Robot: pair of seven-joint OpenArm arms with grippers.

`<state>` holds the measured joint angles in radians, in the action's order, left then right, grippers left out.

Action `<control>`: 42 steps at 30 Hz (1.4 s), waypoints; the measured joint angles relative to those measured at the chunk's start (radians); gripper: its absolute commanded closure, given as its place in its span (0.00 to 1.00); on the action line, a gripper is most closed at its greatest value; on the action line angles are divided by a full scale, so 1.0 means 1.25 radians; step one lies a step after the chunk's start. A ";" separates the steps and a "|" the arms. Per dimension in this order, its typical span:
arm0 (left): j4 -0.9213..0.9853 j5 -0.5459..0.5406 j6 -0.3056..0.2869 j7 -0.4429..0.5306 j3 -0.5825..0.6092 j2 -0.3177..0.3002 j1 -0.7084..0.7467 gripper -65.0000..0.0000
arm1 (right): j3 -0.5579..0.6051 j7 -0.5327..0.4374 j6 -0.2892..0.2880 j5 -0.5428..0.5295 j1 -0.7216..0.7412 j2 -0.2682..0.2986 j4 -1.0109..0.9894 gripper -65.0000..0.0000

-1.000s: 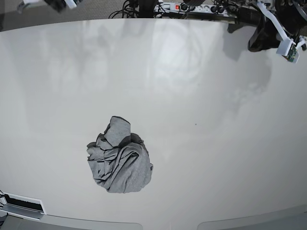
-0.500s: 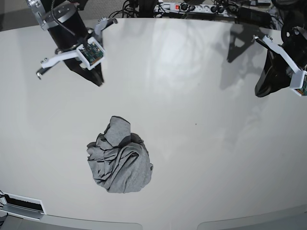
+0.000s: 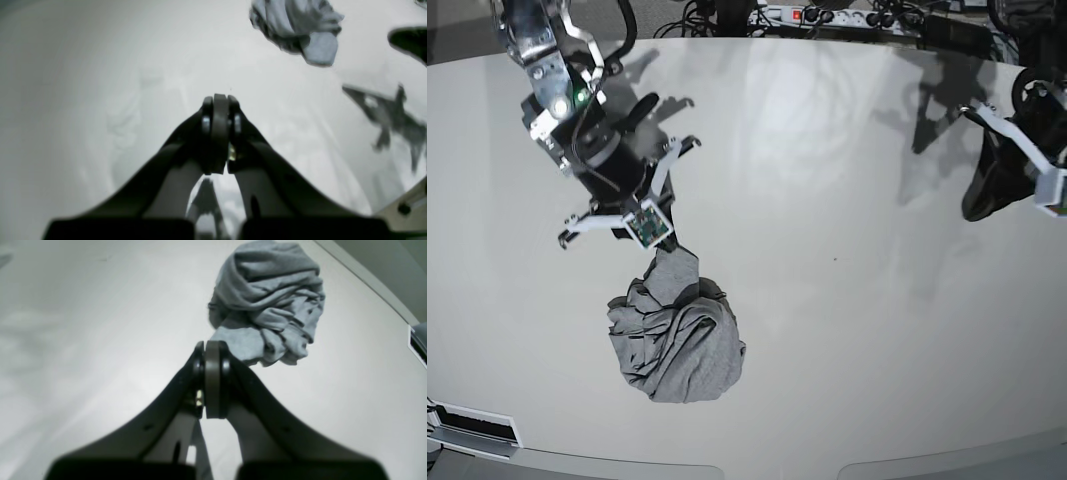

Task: Layout the t-shirt on the table in an organized manner, then fold the t-shirt properly
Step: 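Lower the right gripper onto the crumpled grey t-shirt and grasp it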

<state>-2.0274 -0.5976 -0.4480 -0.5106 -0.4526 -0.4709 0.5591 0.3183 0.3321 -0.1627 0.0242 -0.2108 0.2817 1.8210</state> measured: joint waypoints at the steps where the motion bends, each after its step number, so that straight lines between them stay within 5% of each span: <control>1: 0.029 0.031 -0.002 0.011 0.037 -0.007 -0.020 1.00 | 0.000 0.000 0.000 -0.001 0.017 -0.002 -0.023 1.00; 8: 0.186 0.145 -0.002 0.015 0.237 -0.051 -0.168 1.00 | 0.000 0.000 -0.001 -0.040 0.124 -0.044 -0.206 1.00; 13: 0.233 0.152 -0.002 0.017 0.278 -0.051 -0.217 1.00 | 0.000 0.001 -0.012 -0.041 0.194 -0.070 -0.333 0.58; 16: 0.237 0.153 -0.001 0.016 0.278 -0.052 -0.219 1.00 | -0.001 0.001 0.009 -0.056 0.243 -0.096 -0.417 0.47; 24: 0.237 0.153 -0.001 0.017 0.278 -0.051 -0.217 1.00 | -0.002 0.003 0.031 -0.117 0.376 -0.148 -0.649 0.50; 27: 0.237 0.153 -0.001 0.017 0.278 -0.051 -0.217 1.00 | -0.001 0.007 0.034 -0.117 0.387 -0.155 -0.662 0.71; 29: 0.237 0.153 -0.002 0.017 0.278 -0.051 -0.217 1.00 | -0.001 0.028 0.033 -0.091 0.396 -0.154 -0.662 0.98; 36: 0.237 0.153 -0.001 0.017 0.278 -0.051 -0.217 1.00 | -0.001 0.038 0.006 -0.011 0.381 -0.149 -0.620 1.00; 42: 0.237 0.156 -0.002 0.005 0.278 -0.051 -0.215 1.00 | -0.002 0.132 0.057 -0.013 0.253 -0.132 -0.323 1.00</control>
<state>-1.7306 -0.4030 -0.4500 -0.5037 -0.1051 -0.5343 0.2909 0.3161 0.4976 -0.0914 0.0086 0.1059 0.1169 1.4166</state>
